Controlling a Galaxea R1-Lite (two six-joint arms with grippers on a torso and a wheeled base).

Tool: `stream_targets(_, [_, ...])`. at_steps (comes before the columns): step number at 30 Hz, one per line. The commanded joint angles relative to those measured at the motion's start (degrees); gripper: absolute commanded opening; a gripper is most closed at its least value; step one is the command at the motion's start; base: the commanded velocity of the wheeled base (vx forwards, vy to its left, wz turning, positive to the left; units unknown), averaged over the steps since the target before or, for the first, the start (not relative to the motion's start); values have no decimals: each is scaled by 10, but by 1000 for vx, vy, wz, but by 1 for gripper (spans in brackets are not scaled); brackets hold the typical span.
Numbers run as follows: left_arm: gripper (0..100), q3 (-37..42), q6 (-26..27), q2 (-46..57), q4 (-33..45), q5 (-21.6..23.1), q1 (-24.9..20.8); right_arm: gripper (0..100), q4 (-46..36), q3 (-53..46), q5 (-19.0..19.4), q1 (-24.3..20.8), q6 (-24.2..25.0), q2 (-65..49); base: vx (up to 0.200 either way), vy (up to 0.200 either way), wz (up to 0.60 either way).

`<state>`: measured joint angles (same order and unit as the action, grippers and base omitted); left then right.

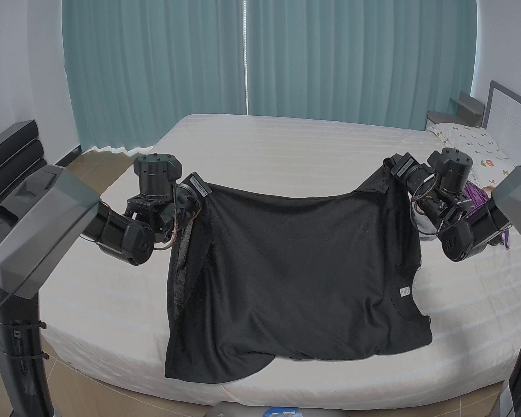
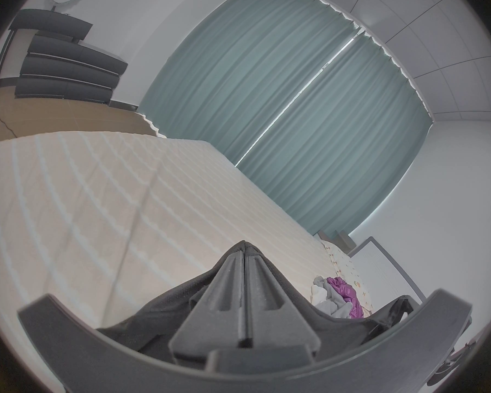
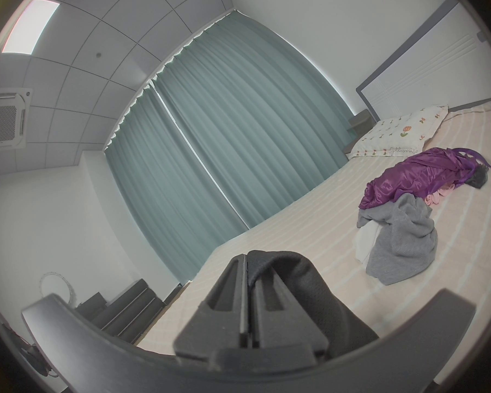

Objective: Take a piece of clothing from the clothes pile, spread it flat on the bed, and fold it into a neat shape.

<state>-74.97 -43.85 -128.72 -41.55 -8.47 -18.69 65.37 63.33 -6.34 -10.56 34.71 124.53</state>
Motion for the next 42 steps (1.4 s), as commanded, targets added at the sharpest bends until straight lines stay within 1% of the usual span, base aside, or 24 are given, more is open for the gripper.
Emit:
stream_targets(1, [0, -28, 0, -73, -31, -5, -4, 0, 24, 2, -20, 1, -1, 72, 0, 0, 0])
stream_targets(4, [0, -31, 0, -79, -35, -7, -5, 0, 29, 3, -25, 1, 0, 80, 0, 0, 0])
stream_targets(5, [0, -40, -2, -96, -49, -15, -12, 0, 50, 3, -39, -1, -1, 110, 0, 0, 0])
stream_targets(9, [0, -43, -4, -120, -60, -24, -18, 0, 72, 3, -42, 1, -1, 135, 0, 0, 0])
stream_targets(10, [100, -45, -4, -126, -60, -26, -18, 0, 73, 3, -42, 3, 0, 143, 0, 0, 0])
stream_targets(11, [100, -46, -5, -128, -60, -26, -18, 0, 73, 4, -42, 4, 0, 147, 0, 0, 0])
stream_targets(12, [100, -47, -7, -134, -60, -26, -18, 100, 75, 4, -42, 4, 0, 158, 0, 0, 0])
stream_targets(17, [100, -48, -8, -156, -59, -29, -18, 100, 82, 3, -39, 6, 1, 194, 0, 0, 0])
stream_targets(23, [100, -41, -11, -138, -56, -52, 1, 100, 86, 0, -41, 37, 12, 172, 0, 0, 0])
stream_targets(24, [100, -33, -17, -120, -54, -54, 8, 100, 87, 0, -41, 45, 22, 162, 0, 0, 0])
stream_targets(27, [100, 25, -39, -68, -44, -41, 21, 100, 84, -9, -46, 55, 50, 142, 0, 0, 0])
stream_targets(28, [100, 28, -40, -65, -43, -39, 22, 100, 83, -10, -47, 55, 51, 141, 0, 0, 0])
stream_targets(29, [100, 70, -50, -34, -35, -15, 27, 100, 81, -38, -46, 55, 56, 130, 0, 0, 0])
stream_targets(30, [100, 77, -52, -29, -34, -11, 27, 100, 82, -45, -46, 55, 56, 129, 0, 0, 0])
stream_targets(31, [100, 137, -62, 9, -33, 17, 30, 100, 89, -88, -39, 55, 63, 114, 0, 0, 0])
stream_targets(32, [100, 161, -65, 22, -34, 25, 32, 100, 91, -107, -37, 53, 71, 104, 0, 0, 0])
stream_targets(33, [100, 167, -65, 25, -35, 27, 32, 100, 91, -109, -37, 53, 73, 102, 0, 0, 0])
stream_targets(34, [100, 224, -67, 58, -36, 44, 34, 100, 93, -148, -27, 49, 104, 76, 0, 0, 0])
stream_targets(37, [100, 292, -73, 97, -37, 53, 34, 100, 93, -201, -11, 46, 128, 40, 0, 0, 0])
stream_targets(39, [100, 341, -96, 132, -40, 58, 29, 100, 94, -254, 1, 40, 135, 12, 0, 0, 0])
stream_targets(40, [100, 346, -100, 137, -40, 58, 28, 100, 94, -262, 3, 40, 135, 9, 0, 0, 0])
stream_targets(41, [100, 374, -120, 156, -41, 62, 26, 100, 96, -301, 8, 39, 136, -2, 0, 0, 0])
stream_targets(42, [100, 384, -127, 161, -41, 64, 26, 100, 99, -315, 11, 39, 137, -6, 0, 0, 0])
